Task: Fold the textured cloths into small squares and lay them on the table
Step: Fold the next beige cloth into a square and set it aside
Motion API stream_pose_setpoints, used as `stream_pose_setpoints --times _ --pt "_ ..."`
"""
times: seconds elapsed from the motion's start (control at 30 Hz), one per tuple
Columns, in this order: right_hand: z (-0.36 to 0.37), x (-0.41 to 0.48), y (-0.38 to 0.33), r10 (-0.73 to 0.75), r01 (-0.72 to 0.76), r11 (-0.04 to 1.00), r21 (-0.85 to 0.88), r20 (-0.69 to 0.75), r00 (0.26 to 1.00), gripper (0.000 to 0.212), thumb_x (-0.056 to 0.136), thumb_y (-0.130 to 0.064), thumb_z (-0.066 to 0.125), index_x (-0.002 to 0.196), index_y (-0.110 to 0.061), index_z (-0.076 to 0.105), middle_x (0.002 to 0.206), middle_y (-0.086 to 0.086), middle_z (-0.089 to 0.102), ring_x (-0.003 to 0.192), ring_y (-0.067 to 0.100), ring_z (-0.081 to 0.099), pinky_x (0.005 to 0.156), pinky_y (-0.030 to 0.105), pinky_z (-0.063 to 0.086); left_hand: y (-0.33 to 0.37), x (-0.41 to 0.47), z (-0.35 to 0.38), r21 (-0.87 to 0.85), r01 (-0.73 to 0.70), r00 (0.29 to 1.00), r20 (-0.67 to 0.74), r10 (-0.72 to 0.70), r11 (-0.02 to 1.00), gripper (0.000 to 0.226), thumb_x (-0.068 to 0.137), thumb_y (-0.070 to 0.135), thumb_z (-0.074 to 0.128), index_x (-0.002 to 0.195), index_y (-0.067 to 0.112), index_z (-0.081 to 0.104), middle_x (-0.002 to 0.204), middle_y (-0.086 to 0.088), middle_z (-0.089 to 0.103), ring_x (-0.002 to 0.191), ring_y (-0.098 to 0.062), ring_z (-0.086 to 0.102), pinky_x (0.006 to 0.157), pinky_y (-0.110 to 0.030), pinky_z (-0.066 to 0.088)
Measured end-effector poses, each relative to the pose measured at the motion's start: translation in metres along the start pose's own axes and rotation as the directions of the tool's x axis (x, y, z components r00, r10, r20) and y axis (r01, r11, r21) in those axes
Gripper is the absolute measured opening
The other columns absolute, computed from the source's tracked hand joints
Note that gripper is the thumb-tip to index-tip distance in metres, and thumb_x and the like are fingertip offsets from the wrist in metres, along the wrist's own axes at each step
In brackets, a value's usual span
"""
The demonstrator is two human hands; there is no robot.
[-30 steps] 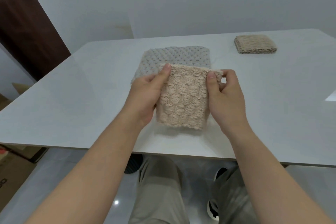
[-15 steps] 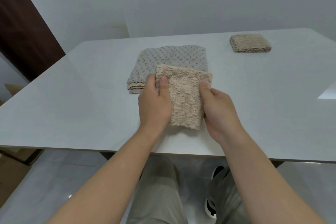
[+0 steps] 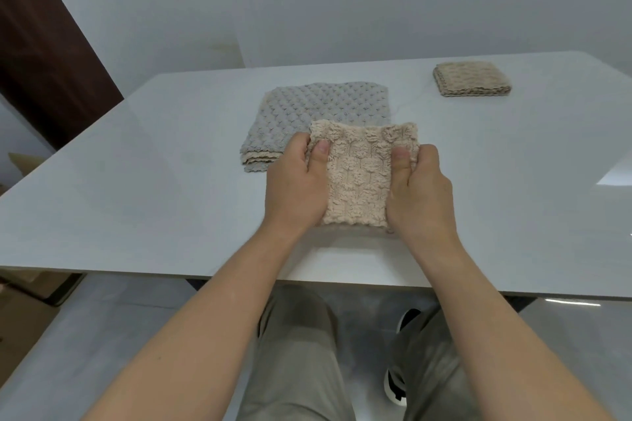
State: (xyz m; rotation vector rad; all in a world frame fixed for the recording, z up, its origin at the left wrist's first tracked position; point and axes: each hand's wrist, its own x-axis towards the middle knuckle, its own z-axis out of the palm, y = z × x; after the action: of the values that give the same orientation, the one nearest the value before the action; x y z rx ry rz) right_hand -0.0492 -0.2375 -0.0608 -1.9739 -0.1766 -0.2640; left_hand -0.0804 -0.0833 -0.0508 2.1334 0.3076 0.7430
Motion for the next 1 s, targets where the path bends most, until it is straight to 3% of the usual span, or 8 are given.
stream_pose_setpoints --times 0.17,0.3,0.37,0.43,0.57,0.63,0.83,1.0 --pt "-0.002 0.004 0.001 0.020 -0.020 1.000 -0.011 0.028 0.999 0.037 0.108 -0.046 0.034 0.096 -0.012 0.044 0.073 0.004 0.057 0.062 0.018 0.052 0.050 0.027 0.035 -0.002 -0.002 0.002 -0.077 0.041 0.999 0.014 -0.040 0.996 0.028 0.106 0.034 0.052 0.094 0.010 0.059 0.078 -0.003 0.061 0.068 -0.010 0.051 0.061 -0.020 0.039" --pt "-0.006 0.002 0.006 0.029 -0.027 0.999 -0.027 0.066 0.997 0.040 0.107 -0.050 0.033 0.089 -0.016 0.042 0.073 0.000 0.056 0.064 0.012 0.051 0.053 0.025 0.035 -0.007 -0.007 0.003 -0.107 0.126 0.990 0.069 -0.120 0.986 0.037 0.101 0.050 0.053 0.096 0.014 0.062 0.088 -0.009 0.069 0.078 -0.021 0.064 0.074 -0.035 0.052" --pt "-0.010 0.003 0.006 0.060 -0.056 0.997 -0.043 0.097 0.993 0.043 0.106 -0.054 0.033 0.085 -0.018 0.042 0.075 -0.001 0.055 0.067 0.011 0.051 0.057 0.029 0.034 -0.006 -0.005 0.000 -0.236 0.253 0.965 0.129 -0.228 0.938 0.059 0.089 0.066 0.058 0.100 0.009 0.066 0.097 -0.015 0.072 0.092 -0.031 0.070 0.087 -0.049 0.057" --pt "-0.015 0.004 0.007 0.081 -0.075 0.995 -0.067 0.106 0.991 0.047 0.104 -0.057 0.033 0.078 -0.019 0.040 0.074 -0.003 0.053 0.068 0.010 0.050 0.058 0.030 0.032 -0.006 -0.002 -0.003 -0.347 0.373 0.923 0.228 -0.308 0.860 0.073 0.081 0.076 0.057 0.104 0.008 0.071 0.101 -0.012 0.076 0.098 -0.029 0.074 0.094 -0.053 0.057" --pt "-0.019 0.007 0.004 0.074 -0.065 0.991 -0.114 0.083 0.994 0.059 0.103 -0.064 0.028 0.069 -0.016 0.040 0.068 -0.003 0.052 0.067 0.014 0.050 0.059 0.033 0.033 -0.005 0.001 -0.005 -0.262 0.359 0.921 0.254 -0.295 0.896 0.096 0.075 0.092 0.044 0.098 0.002 0.068 0.106 -0.025 0.070 0.102 -0.039 0.069 0.099 -0.059 0.052" --pt "-0.017 0.010 0.005 0.089 -0.080 0.990 -0.119 0.072 0.993 0.059 0.102 -0.065 0.027 0.071 -0.018 0.044 0.072 -0.004 0.056 0.070 0.011 0.052 0.060 0.031 0.034 -0.004 0.000 -0.002 -0.246 0.314 0.943 0.196 -0.271 0.917 0.093 0.081 0.085 0.043 0.105 -0.003 0.064 0.105 -0.025 0.069 0.100 -0.039 0.068 0.095 -0.057 0.053" --pt "-0.010 0.016 0.007 0.069 -0.066 0.994 -0.090 0.030 0.997 0.046 0.106 -0.054 0.030 0.095 -0.017 0.053 0.082 -0.007 0.059 0.075 0.000 0.051 0.059 0.022 0.032 -0.003 0.003 0.001 -0.149 0.184 0.978 0.131 -0.165 0.972 0.066 0.101 0.059 0.041 0.093 -0.003 0.061 0.079 -0.011 0.061 0.074 -0.018 0.055 0.075 -0.049 0.051" --pt "-0.007 0.016 0.014 0.028 -0.029 0.996 -0.082 -0.009 1.000 0.038 0.107 -0.050 0.035 0.101 -0.019 0.056 0.083 -0.010 0.060 0.075 0.002 0.053 0.059 0.022 0.035 -0.009 0.004 0.002 0.031 0.071 0.994 0.076 -0.073 0.997 0.046 0.108 0.039 0.045 0.072 0.010 0.047 0.064 0.005 0.046 0.060 -0.011 0.040 0.055 -0.021 0.031"
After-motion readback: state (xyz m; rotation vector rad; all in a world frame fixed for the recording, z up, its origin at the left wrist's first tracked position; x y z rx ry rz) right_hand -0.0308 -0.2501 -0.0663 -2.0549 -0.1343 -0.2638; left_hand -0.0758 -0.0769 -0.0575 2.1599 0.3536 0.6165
